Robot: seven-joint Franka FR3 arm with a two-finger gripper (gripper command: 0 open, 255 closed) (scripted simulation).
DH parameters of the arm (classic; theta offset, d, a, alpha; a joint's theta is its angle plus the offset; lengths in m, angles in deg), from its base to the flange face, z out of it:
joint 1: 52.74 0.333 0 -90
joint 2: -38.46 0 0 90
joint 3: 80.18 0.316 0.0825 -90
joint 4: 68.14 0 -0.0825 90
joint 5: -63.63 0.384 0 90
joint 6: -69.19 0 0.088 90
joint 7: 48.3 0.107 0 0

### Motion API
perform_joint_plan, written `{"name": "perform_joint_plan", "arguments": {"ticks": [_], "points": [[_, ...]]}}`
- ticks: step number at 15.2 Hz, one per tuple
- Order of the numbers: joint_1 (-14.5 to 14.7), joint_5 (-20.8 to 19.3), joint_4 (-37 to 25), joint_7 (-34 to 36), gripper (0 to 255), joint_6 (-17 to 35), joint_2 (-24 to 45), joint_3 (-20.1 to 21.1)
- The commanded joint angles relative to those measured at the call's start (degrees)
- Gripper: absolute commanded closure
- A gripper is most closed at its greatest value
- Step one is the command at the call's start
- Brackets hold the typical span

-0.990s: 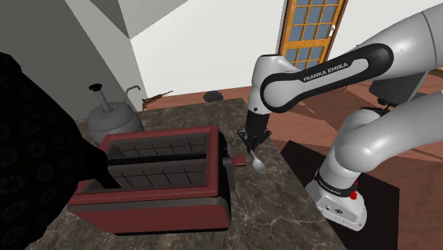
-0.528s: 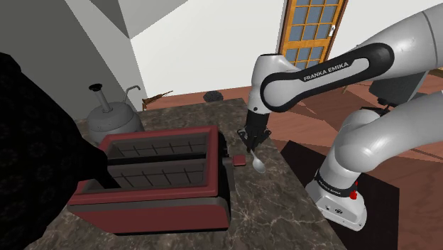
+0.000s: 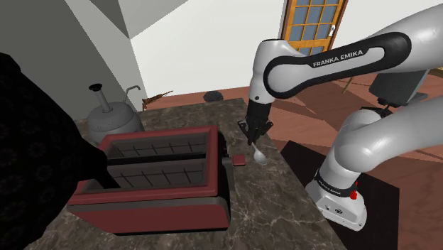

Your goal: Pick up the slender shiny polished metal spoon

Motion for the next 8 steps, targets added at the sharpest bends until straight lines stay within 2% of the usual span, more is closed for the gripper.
{"name": "perform_joint_plan", "arguments": {"ticks": [1,6,8], "points": [[-0.1,-0.5,-1.2,0.5,255,-1.8,-0.6,-0.3],[-0.5,-1.7,-4.2,1.4,255,-6.1,-1.9,-1.2],[-0.5,-1.7,-4.3,1.4,255,-6.2,-2.0,-1.2]]}}
